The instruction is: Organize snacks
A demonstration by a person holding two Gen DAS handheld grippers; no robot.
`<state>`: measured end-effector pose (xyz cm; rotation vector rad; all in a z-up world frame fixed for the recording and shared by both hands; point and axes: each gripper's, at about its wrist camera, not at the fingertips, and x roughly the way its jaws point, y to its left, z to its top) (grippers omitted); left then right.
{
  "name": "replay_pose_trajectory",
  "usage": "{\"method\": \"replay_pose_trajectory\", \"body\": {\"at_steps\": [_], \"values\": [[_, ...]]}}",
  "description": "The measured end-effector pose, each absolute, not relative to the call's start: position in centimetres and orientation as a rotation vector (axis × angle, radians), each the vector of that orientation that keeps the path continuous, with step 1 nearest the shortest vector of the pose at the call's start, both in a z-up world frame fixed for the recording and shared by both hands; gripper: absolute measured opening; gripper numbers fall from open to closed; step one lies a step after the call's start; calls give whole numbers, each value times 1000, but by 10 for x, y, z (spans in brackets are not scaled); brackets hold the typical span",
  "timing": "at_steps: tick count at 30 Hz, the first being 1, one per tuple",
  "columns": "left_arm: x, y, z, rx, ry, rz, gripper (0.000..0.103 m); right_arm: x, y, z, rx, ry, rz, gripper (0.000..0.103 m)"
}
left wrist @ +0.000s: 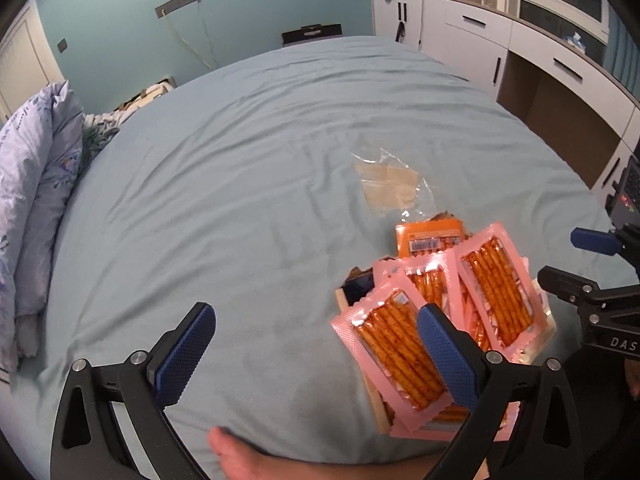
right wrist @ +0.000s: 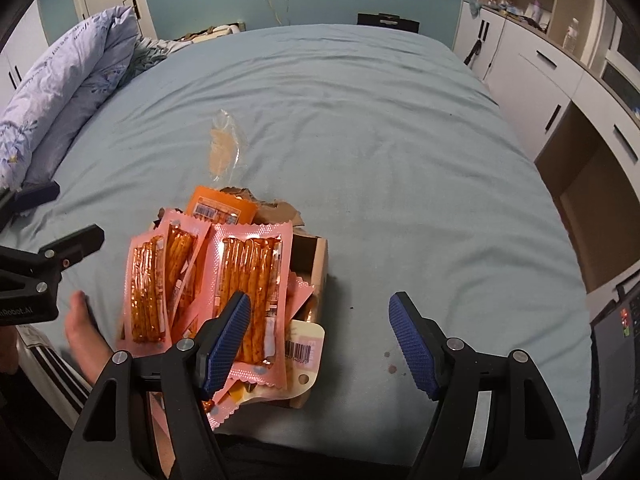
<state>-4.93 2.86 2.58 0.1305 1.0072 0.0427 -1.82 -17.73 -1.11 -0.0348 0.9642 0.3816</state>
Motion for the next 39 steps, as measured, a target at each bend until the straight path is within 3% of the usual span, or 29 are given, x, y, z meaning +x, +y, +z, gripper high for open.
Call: {"method": "replay_pose_trajectory", "body": {"at_steps": [39], "values": [[-56,15,32,194,950,24,103,-19,-176,-8,-29,948,379,71]]}}
